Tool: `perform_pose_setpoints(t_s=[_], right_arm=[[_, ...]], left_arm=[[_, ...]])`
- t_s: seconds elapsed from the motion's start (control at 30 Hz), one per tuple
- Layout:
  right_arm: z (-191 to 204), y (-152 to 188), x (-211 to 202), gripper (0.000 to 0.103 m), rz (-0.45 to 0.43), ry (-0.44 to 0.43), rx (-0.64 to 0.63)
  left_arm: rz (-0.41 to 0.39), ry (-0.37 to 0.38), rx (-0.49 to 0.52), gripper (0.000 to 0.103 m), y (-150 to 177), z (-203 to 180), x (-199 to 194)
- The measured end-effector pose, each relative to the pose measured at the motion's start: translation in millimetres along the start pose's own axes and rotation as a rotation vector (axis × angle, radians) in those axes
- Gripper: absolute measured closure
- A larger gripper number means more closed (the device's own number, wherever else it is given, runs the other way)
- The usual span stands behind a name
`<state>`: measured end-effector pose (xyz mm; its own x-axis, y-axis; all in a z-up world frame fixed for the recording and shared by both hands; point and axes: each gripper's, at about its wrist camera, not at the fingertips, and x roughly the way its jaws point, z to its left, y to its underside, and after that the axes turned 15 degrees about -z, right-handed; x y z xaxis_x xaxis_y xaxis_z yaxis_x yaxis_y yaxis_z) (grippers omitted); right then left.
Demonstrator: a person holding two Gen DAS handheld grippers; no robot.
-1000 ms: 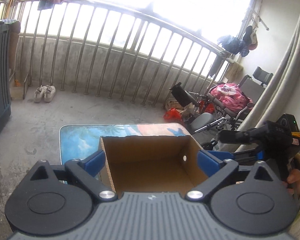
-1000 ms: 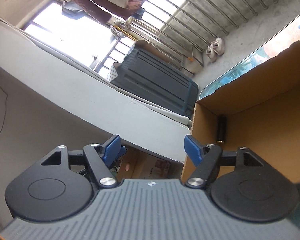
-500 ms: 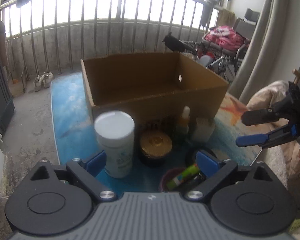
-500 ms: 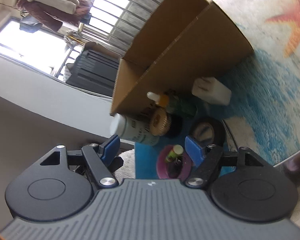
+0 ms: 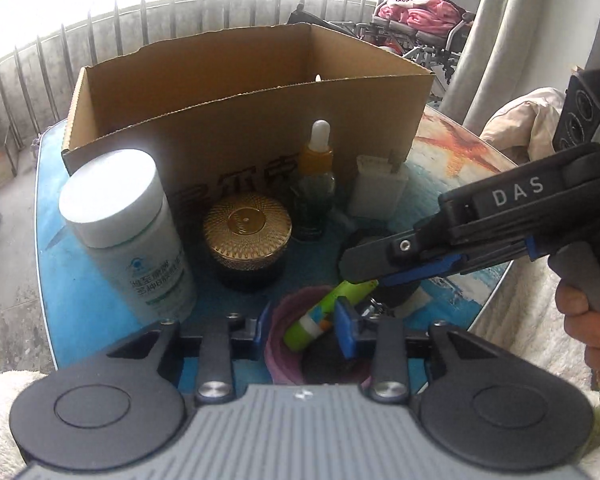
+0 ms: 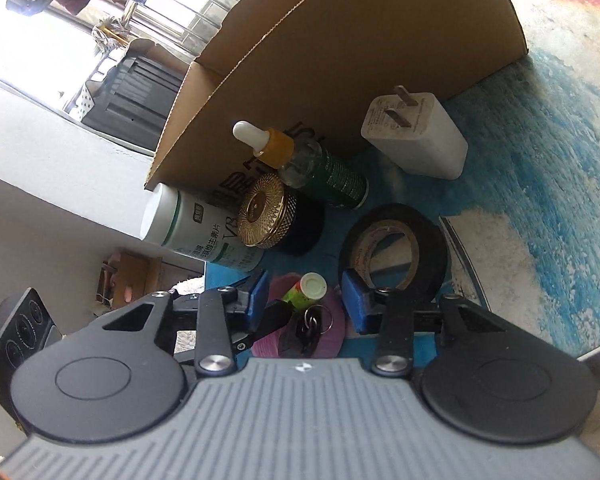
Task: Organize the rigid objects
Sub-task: 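Return the right tool to the pink cup and grasp the green-yellow tube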
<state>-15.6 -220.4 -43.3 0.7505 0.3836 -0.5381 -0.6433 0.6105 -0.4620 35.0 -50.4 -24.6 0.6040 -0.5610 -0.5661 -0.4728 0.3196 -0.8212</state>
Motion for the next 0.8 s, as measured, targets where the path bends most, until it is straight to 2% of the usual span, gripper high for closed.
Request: perform_pose_setpoints(t_s=[0.17, 0.47, 0.57, 0.63, 0.8], right_arm=[[-1, 0, 7, 0.078, -0.001, -0.008, 0.013], [7, 0, 11, 0.088, -0.023, -0.045, -0.013], [17, 1, 9, 0.088, -0.041, -0.047, -0.061], [22, 1, 8, 0.088, -0.051, -0.045, -0.089], [33, 0, 4, 0.088, -0.066, -0.053, -0.121]], left_arm=[[-0.006, 0.006, 0.041, 0.069, 0, -5, 1], [-0.009, 0.010, 0.065, 0.073, -2, -12, 4], [-0.011, 0.005, 0.078, 0.074, -2, -14, 5], [-0.010, 0.003, 0.083, 0.080, -2, -16, 6], [-0.037, -0.002, 0.087, 0.081, -3, -17, -1]])
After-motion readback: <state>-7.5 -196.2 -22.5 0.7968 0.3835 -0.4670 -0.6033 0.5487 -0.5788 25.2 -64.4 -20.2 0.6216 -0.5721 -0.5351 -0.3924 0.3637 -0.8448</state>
